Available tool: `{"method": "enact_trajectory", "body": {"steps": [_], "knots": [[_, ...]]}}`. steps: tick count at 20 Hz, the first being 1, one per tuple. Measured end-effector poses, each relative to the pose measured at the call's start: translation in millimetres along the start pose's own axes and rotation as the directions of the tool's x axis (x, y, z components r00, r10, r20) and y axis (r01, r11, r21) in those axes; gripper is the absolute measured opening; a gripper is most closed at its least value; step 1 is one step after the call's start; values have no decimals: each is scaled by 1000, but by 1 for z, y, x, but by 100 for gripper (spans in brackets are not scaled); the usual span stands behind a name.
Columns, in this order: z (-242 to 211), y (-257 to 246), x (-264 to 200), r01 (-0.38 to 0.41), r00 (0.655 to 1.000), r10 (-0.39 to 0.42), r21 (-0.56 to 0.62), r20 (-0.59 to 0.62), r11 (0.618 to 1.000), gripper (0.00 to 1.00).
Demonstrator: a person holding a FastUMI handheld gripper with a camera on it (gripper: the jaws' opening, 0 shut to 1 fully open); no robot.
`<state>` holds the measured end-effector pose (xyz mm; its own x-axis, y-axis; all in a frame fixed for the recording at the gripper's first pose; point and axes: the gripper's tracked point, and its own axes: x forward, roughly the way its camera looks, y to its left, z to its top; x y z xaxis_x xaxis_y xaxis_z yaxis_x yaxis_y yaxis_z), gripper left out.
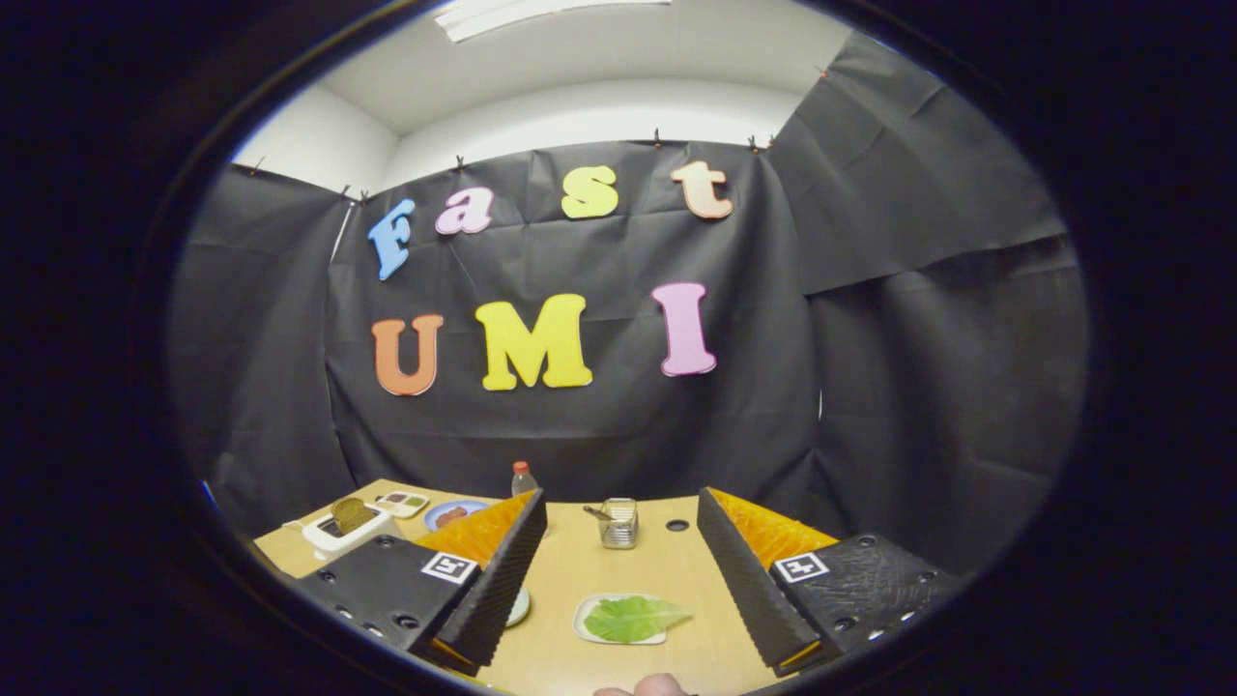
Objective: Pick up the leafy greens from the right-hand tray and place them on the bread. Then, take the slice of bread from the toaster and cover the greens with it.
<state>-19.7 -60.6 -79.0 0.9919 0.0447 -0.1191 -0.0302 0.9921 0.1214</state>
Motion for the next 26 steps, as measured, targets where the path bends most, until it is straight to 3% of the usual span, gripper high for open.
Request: {"method": "enact_trajectory", "body": {"steps": [6,15,24,26], "knots": [[-100,-35,37,47,984,-43,19,-175,999,95],[-249,-93,128,122,912,-78,85,-403,989,96],[-317,-95,175,157,836,-67,120,-545,980,94],[-313,-93,181,147,835,-60,116,-546,982,87]]}}
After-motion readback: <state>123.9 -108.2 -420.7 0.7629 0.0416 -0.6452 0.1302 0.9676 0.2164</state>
